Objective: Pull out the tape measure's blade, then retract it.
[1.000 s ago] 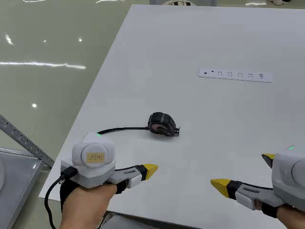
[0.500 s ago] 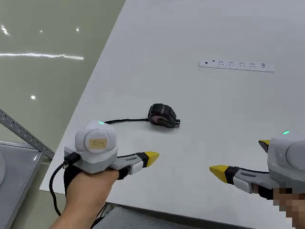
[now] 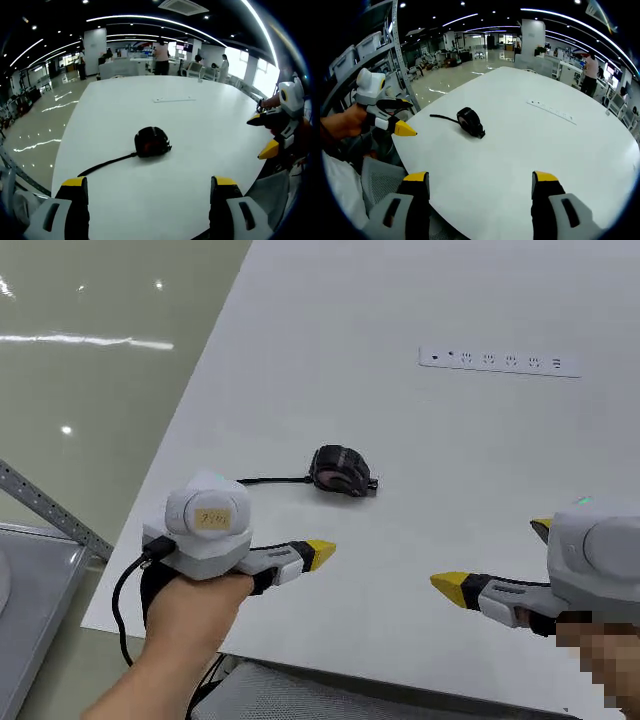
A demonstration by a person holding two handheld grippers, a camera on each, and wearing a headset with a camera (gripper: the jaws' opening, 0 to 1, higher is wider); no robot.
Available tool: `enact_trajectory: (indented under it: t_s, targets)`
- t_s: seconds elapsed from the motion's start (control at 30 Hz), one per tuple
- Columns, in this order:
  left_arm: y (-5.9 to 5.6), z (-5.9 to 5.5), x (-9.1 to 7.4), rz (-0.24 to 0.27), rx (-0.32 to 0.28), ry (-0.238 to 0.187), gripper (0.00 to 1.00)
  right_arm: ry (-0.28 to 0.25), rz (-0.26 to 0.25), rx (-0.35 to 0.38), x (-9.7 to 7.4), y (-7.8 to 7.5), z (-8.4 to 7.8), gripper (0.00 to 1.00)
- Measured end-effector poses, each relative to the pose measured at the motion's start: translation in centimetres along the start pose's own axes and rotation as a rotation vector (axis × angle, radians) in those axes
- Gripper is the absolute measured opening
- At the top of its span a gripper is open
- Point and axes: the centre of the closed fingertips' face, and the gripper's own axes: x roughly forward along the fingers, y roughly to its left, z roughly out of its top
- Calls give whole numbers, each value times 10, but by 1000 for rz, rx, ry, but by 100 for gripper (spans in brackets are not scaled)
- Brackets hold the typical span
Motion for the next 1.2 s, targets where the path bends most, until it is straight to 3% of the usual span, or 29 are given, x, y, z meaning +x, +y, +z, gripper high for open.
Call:
enact_trajectory:
  t_s: [0.83,1.2]
  targets:
    - [-2,-1,24,-27,7,27,98,29,28,-31,27,-7,1,85]
    - [0,2,36,-34,22,31,96,28,49,-67,44,-8,10,84]
